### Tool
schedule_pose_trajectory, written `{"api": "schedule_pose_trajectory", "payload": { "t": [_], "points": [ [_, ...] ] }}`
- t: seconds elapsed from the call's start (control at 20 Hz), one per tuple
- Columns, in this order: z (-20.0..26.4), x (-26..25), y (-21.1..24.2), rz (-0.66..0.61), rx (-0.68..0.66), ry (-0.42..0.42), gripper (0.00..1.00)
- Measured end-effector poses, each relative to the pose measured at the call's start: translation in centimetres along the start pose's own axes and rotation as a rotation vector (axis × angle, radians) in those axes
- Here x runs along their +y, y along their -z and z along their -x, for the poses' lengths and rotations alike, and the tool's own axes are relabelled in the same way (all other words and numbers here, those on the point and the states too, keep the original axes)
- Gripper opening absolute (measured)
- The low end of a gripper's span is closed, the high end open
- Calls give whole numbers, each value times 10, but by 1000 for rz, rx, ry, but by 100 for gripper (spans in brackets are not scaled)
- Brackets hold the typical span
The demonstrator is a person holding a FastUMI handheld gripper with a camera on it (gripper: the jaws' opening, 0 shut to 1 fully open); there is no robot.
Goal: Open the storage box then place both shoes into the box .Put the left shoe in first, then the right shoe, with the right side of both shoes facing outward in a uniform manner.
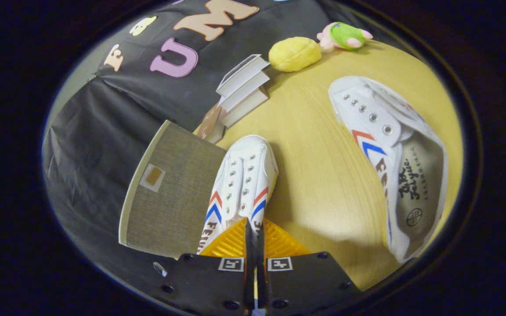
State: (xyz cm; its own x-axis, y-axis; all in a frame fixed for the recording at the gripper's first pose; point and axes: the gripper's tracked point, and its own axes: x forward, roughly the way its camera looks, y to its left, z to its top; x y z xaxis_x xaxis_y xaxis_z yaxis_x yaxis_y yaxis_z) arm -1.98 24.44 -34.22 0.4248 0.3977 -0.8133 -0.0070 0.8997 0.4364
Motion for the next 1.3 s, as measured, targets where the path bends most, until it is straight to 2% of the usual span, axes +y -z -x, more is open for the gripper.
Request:
{"api": "schedule_pose_trajectory", "payload": {
  "t": [0.4,0.85,1.15,1.3],
  "points": [
    [14,19,4,-60,-30,-84,6],
    [55,61,-38,-82,-157,-180,6],
    [62,110,-60,-32,-197,-249,5],
    [57,146,-58,-24,-183,-317,5]
  ]
}}
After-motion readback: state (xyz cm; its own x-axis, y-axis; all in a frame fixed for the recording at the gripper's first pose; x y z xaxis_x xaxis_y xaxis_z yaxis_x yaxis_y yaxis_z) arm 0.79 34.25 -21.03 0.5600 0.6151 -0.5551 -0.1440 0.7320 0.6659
